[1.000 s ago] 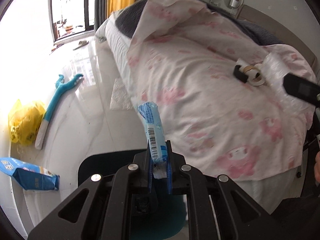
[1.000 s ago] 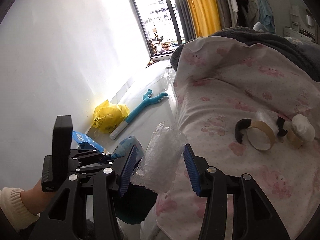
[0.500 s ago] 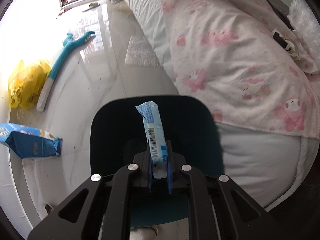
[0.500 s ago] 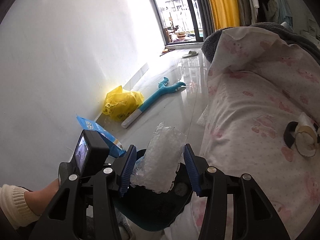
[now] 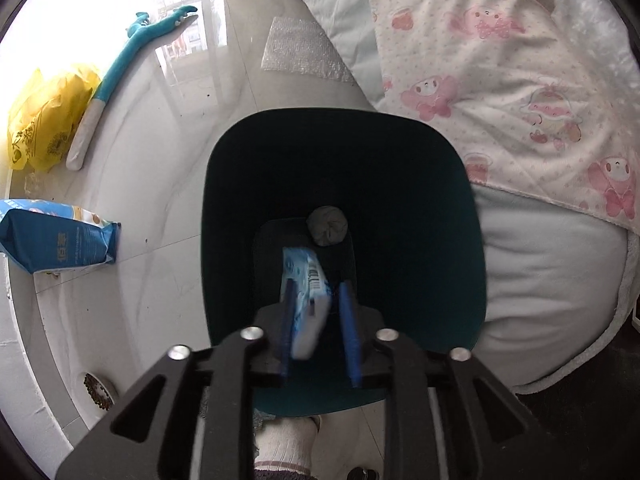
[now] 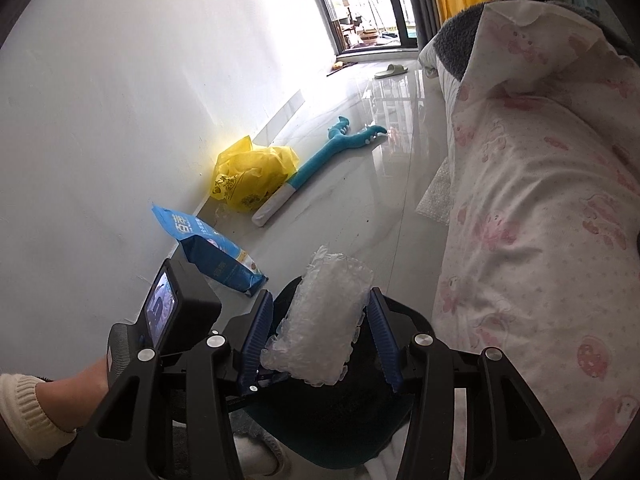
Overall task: Collect trash
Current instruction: 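Open the left tool over the bin while the right tool releases the bubble wrap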
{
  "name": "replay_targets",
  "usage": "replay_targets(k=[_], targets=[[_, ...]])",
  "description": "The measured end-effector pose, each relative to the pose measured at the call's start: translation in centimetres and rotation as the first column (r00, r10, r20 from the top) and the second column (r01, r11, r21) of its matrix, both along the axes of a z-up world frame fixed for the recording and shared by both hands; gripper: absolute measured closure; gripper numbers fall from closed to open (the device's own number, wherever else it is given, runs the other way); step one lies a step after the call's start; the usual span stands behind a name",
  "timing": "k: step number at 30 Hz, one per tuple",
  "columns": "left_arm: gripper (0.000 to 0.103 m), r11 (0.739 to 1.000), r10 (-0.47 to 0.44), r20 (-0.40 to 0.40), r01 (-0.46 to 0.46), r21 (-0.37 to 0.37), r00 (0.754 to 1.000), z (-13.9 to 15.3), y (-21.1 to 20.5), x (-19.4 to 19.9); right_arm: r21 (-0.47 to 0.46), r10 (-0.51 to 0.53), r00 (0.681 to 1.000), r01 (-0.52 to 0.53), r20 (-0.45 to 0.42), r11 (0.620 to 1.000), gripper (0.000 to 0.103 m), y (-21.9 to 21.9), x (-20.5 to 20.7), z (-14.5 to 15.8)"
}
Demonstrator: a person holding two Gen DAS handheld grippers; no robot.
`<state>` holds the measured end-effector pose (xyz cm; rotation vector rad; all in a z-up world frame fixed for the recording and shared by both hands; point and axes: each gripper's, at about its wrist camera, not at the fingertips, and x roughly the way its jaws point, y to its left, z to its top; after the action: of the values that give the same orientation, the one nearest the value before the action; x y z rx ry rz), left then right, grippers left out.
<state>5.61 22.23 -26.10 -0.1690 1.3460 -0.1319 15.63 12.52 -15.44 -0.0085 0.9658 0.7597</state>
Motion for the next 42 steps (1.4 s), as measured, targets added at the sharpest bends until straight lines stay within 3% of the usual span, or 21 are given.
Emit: replay_targets(k=[4, 11, 16, 27, 37, 42], targets=[[0.044, 1.000, 0.020, 0.027, -0.020, 0.001, 0.999, 0.6, 1.1, -0.4, -0.028, 0.002, 0.999, -0.003, -0.039, 1.000, 0.053, 1.2, 0.1, -1.5], [0.035, 0.998, 0.061, 0.144, -0.065, 0.019, 0.988, 3.3, 2.9, -1.2, -0.081, 0.002, 0.996, -0.009, -0.090, 0.997, 0.053, 3.1, 0.3, -4.4], [0.030, 0.995, 0.092, 0.258, -0.101, 0.021, 0.962, 5.9, 3.9, -1.5, -0.114, -0.009, 0.991, -0.007, -0.133, 0.993, 0.053, 4.2, 0.5, -7.0], [0.015, 0.982, 0.119, 0.477, -0.174, 0.072, 0.871, 11.1, 5.4, -2.7, -0.184, 0.016, 0.980, -0.053, -0.197, 0.982, 0.053, 7.3, -0.4, -10.8], [0.010, 0.975, 0.166, 0.594, -0.220, 0.019, 0.787, 15.2, 6.3, -3.3, -0.283, 0.009, 0.979, -0.068, -0.204, 0.957, 0.052, 7.6, -0.9, -13.6], [0.008, 0.972, 0.164, 0.659, -0.236, 0.021, 0.734, 17.2, 5.6, -3.6, -0.307, -0.016, 0.978, -0.050, -0.209, 0.950, 0.033, 7.1, -0.9, -14.1]])
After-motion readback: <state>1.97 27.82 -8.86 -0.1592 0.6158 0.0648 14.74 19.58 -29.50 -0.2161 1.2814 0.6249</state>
